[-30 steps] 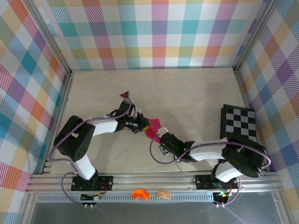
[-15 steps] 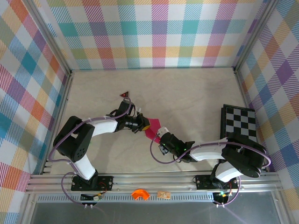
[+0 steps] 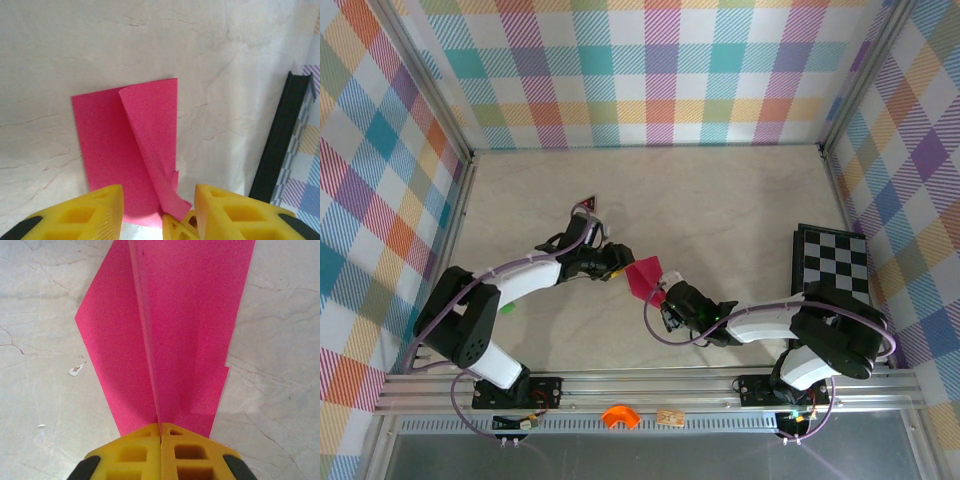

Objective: Fold a paper plane with a square sheet of paper (pick it up from the middle)

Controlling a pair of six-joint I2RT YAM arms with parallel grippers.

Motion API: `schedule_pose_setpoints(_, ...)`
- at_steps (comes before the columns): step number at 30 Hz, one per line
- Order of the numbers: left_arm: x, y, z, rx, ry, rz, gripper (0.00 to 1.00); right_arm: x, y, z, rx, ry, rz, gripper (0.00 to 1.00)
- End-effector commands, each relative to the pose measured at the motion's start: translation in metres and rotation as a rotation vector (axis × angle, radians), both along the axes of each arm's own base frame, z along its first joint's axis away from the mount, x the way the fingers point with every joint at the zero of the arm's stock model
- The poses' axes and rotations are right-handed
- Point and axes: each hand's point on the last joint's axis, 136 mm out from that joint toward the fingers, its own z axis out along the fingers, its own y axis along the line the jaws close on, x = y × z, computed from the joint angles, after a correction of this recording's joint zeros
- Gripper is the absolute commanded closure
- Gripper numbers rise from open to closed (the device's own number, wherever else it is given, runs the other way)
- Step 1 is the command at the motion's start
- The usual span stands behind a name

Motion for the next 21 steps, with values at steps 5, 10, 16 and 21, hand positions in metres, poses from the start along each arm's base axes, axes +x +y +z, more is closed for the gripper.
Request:
schedule_pose_setpoints(5,0.007,0.036,0.021,0.135,-0.081,0.076,0.54,-0.003,0.003,-0.005,0.045,0.064,-0.007,0.94)
schedule_pose_setpoints(10,0.007,0.041,0.026,0.136,-0.09,0.088,0.54,-0.003,0.004,-0.006,0.08,0.109,-0.015,0.94)
schedule_pose_setpoints(16,0.008,0.037,0.026,0.118,-0.084,0.084,0.54,-0.001,0.006,-0.006,0.13,0.157,-0.028,0.94)
schedule_pose_setpoints(21,0.008,0.034,0.025,0.101,-0.079,0.08,0.55,-0.002,0.006,-0.009,0.148,0.181,-0.027,0.93)
